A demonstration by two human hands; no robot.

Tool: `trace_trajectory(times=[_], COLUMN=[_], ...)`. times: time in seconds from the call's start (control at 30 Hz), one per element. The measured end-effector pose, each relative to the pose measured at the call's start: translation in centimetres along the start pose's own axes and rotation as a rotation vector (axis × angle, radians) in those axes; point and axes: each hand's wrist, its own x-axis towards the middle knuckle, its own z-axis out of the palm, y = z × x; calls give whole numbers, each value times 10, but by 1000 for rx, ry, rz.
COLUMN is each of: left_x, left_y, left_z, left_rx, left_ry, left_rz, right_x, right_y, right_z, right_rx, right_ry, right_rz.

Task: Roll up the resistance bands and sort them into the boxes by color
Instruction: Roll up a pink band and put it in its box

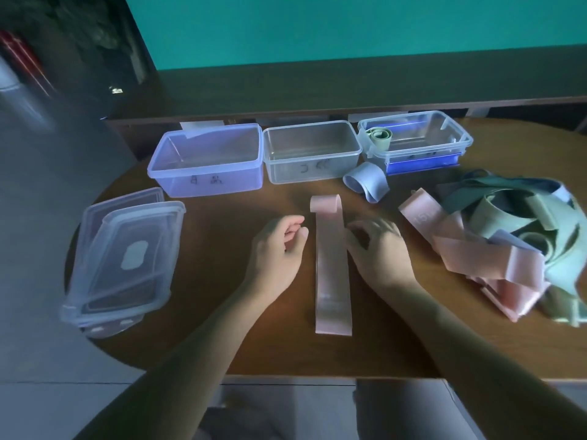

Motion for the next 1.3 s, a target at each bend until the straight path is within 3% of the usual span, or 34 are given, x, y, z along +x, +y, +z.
trace_trajectory(times=[0.17,0.77,1.17,1.3], left_x=[-27,-45,-58,-64], left_y=[8,20,25,25], left_z=[9,5,-4,-5], left_rx=[175,147,193,195], left_ry=[-25,-4,17,-25], left_rz=[33,-42,-127,-105], right_x=[-33,-51,-63,-66], right_y=[-7,-18,-9,-10], right_z=[-10,-23,-29,-29], right_rx=[-168,-236,-9,-35], right_ry=[-100,-249,-159,-221], right_rz=[-26,-50,7,-33])
